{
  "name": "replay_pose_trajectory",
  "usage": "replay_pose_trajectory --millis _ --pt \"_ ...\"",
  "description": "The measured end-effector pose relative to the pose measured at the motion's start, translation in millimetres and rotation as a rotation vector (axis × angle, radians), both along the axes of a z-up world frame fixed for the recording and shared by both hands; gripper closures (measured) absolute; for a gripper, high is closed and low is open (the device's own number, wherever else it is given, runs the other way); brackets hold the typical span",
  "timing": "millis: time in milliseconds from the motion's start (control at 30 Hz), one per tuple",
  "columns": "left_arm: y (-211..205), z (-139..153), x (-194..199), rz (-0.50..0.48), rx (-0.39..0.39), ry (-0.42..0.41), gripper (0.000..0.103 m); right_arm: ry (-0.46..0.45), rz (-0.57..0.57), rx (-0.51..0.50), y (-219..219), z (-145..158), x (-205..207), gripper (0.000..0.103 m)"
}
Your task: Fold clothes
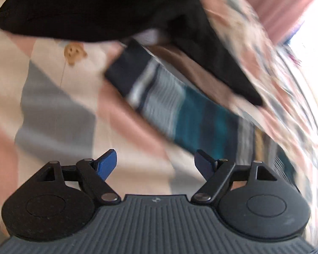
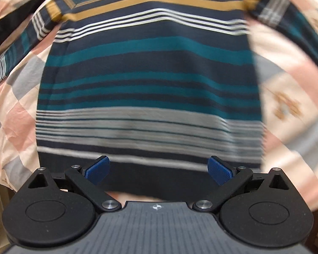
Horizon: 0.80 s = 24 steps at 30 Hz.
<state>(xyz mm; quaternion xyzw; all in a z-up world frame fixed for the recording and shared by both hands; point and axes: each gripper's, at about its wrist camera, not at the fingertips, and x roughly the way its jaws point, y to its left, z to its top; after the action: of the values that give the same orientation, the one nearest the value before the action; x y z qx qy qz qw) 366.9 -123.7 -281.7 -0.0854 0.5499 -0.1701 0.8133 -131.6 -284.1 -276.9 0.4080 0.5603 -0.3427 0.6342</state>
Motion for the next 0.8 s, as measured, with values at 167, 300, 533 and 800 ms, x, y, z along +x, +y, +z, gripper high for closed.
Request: replay_pose_trajectory --millis 167,300,533,800 --pt "4 -39 55 0.135 0.000 -0.009 0.028 0.015 0.011 0.038 -19 -32 25 0.002" --pt "3 -53 68 0.197 -0.022 -0.029 0.033 0.034 0.010 0.068 -30 -50 27 0.002" --pt "-33 1 30 0.067 -0.077 -0.194 0.097 -0.006 0.016 0.088 -54 -56 12 0.002" --pt "-192 113 -141 -0.498 -0.438 -0.418 0.097 -0.141 -0.108 -0.004 -114 -34 -46 0.002"
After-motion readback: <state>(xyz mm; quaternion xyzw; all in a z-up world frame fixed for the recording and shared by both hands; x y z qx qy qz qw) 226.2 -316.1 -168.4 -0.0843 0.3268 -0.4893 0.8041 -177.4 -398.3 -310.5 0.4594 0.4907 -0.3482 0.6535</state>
